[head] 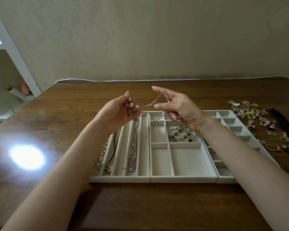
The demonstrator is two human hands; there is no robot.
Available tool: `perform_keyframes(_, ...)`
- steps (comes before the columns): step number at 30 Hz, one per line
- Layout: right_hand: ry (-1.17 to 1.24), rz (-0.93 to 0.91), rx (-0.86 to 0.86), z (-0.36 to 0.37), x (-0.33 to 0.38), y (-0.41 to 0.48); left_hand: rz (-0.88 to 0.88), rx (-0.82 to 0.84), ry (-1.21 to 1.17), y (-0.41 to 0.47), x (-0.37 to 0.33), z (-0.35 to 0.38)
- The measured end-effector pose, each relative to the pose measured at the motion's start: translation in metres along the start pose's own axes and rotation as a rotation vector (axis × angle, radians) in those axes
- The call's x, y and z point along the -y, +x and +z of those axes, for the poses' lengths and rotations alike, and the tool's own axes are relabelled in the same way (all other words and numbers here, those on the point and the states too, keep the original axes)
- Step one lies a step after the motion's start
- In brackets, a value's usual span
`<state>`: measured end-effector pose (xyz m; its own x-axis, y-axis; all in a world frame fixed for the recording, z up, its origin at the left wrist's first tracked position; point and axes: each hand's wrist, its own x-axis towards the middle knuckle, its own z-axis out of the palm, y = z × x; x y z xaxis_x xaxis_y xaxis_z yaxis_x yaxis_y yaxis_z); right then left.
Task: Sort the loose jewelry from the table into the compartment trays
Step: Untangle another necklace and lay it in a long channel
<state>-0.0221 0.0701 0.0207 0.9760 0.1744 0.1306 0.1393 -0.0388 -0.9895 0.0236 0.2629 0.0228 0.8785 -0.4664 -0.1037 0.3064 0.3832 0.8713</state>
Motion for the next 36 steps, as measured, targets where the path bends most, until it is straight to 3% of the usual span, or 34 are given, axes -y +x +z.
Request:
perform_keyframes(2, -0.014, 0.002, 0.008, -0.001, -0.001, 0.001, -0.030, 0.033, 0.002, 0.000, 0.000, 0.000)
perform_keyframes(6, -0.032, 0.002, 0.014, -0.002, -0.002, 0.001, 0.028, 0.104, 0.225, -0.003, 0.001, 0.000)
perform_keyframes(12, -0.045, -0.007, -0.010, -0.002, -0.004, 0.003, 0.104, 0.118, 0.303, -0.005, 0.000, 0.000)
perform_keyframes(17, -0.051, -0.014, -0.013, 0.000, -0.003, 0.002, 0.110, 0.140, 0.507, -0.009, 0.002, 0.002)
perform_keyframes(22, -0.094, -0.014, 0.009, 0.000, -0.002, 0.001, 0.185, 0.013, 0.562, -0.009, 0.004, 0.004)
perform_keyframes(29, -0.091, -0.027, 0.091, 0.006, 0.002, -0.003, 0.439, -0.298, 0.971, -0.002, 0.014, 0.000)
perform_keyframes(33, -0.107, -0.027, 0.114, 0.006, 0.001, -0.003, 0.501, -0.438, 1.031, -0.001, 0.014, 0.000)
perform_keyframes(36, -0.119, -0.020, 0.132, 0.006, -0.001, -0.003, 0.476, -0.439, 1.012, 0.000, 0.014, -0.001)
